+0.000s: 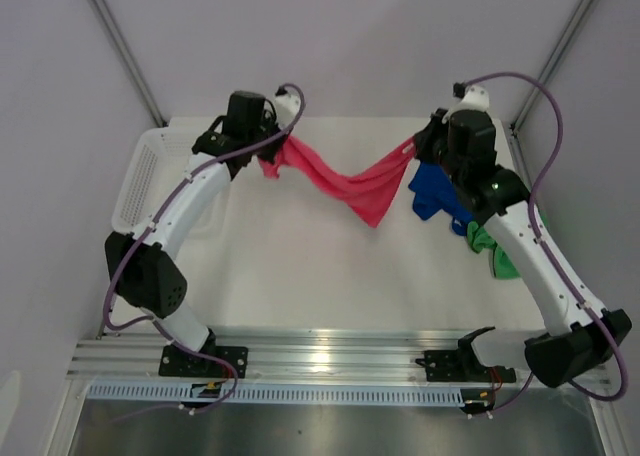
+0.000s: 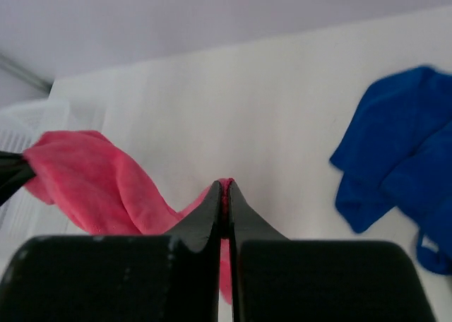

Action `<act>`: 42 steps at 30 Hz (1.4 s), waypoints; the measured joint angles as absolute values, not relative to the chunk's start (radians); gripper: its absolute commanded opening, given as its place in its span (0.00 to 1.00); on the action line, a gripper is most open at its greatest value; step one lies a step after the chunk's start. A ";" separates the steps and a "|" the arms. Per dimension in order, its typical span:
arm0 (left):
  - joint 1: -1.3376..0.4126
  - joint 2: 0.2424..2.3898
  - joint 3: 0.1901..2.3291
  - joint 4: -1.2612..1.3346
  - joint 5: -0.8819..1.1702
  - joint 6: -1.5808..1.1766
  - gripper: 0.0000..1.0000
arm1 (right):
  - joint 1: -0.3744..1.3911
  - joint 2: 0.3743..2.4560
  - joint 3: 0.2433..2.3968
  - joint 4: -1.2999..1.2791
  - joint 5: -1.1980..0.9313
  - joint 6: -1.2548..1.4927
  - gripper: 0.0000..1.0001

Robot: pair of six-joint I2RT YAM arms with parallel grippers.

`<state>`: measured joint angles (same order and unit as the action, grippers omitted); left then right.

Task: Roll the towels
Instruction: Flatten the towel

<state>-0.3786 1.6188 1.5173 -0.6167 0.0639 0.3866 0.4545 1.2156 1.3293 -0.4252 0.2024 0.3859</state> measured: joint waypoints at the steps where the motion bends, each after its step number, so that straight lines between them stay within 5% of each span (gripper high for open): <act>1: -0.379 1.636 1.583 -0.598 0.064 0.373 0.01 | 0.434 1.258 1.396 -0.427 0.212 0.374 0.00; 3: -0.379 1.668 1.692 -0.536 0.068 0.342 0.01 | 0.419 1.317 1.503 -0.430 0.239 0.350 0.00; 4: -0.379 1.674 1.715 -0.511 0.075 0.333 0.10 | 0.426 1.331 1.536 -0.427 0.249 0.339 0.00; 5: -0.379 1.682 1.735 -0.495 0.084 0.329 0.26 | 0.438 1.333 1.551 -0.425 0.257 0.331 0.00; 6: -0.379 1.693 1.750 -0.481 0.094 0.326 0.73 | 0.455 1.330 1.552 -0.419 0.267 0.325 0.00; 7: -0.379 1.710 1.761 -0.475 0.108 0.330 0.94 | 0.485 1.323 1.544 -0.410 0.283 0.318 0.00; 8: -0.379 1.729 1.769 -0.471 0.120 0.324 0.99 | 0.513 1.313 1.523 -0.389 0.292 0.316 0.00; 13: -0.370 1.833 1.707 -0.488 0.186 0.332 1.00 | 0.696 1.310 1.275 -0.257 0.291 0.357 0.00; 17: -0.319 1.815 1.560 -0.541 0.229 0.313 0.99 | 0.786 1.523 1.164 -0.168 0.206 0.466 0.04; 18: -0.295 1.798 1.534 -0.553 0.242 0.308 1.00 | 0.804 1.584 1.150 -0.157 0.178 0.492 0.11; 22: -0.202 1.673 1.448 -0.580 0.248 0.303 0.99 | 0.889 1.737 1.145 -0.159 0.104 0.568 0.73; 25: -0.180 1.532 1.376 -0.580 0.258 0.326 0.97 | 0.940 1.744 1.151 -0.187 0.060 0.580 0.87; 30: -0.228 1.384 1.238 -0.582 0.314 0.430 0.82 | 0.965 1.610 1.118 -0.256 0.067 0.575 0.84; 35: -0.440 1.360 1.125 -0.611 0.288 0.530 0.91 | 0.690 1.289 1.012 -0.301 0.072 0.561 0.41; 42: -0.735 1.511 1.163 -0.608 0.184 0.547 0.97 | 0.323 1.509 1.120 -0.300 0.068 0.469 0.48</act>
<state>-0.7349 1.5112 1.1629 -0.6083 0.1837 0.5472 0.3233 1.5089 1.1198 -0.3004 0.0677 0.4690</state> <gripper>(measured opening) 0.964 0.440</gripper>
